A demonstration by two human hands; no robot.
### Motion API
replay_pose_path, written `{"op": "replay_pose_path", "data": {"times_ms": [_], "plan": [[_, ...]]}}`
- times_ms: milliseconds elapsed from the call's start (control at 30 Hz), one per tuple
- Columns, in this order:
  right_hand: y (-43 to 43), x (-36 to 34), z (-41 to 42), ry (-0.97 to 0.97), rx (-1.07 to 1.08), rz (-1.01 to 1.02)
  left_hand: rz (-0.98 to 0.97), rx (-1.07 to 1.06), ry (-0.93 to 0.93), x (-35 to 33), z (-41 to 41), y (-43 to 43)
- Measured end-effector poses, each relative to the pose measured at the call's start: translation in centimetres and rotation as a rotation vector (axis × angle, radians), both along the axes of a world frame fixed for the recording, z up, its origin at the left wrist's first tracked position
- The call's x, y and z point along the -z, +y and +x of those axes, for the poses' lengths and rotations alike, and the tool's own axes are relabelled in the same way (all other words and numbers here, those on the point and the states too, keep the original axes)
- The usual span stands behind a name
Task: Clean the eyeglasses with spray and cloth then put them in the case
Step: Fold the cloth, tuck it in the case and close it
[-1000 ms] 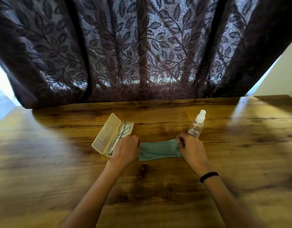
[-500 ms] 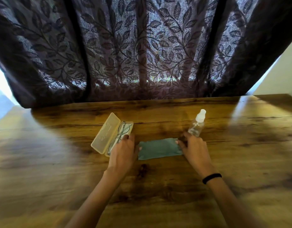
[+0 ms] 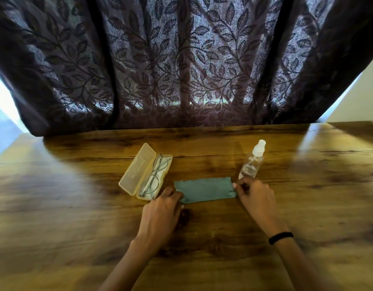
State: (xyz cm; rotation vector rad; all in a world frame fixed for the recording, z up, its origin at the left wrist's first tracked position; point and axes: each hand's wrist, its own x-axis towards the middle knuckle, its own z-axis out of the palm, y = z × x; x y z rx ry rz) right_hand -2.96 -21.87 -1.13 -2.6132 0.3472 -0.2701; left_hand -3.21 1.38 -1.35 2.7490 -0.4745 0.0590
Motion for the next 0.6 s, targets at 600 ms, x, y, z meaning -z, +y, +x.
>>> {"op": "replay_pose_path", "data": {"times_ms": [600], "plan": [[-0.9, 0.3, -2.2, 0.085, -0.016, 0.212, 0.040, 0.083, -0.111, 0.9, -0.2, 1.2]]}}
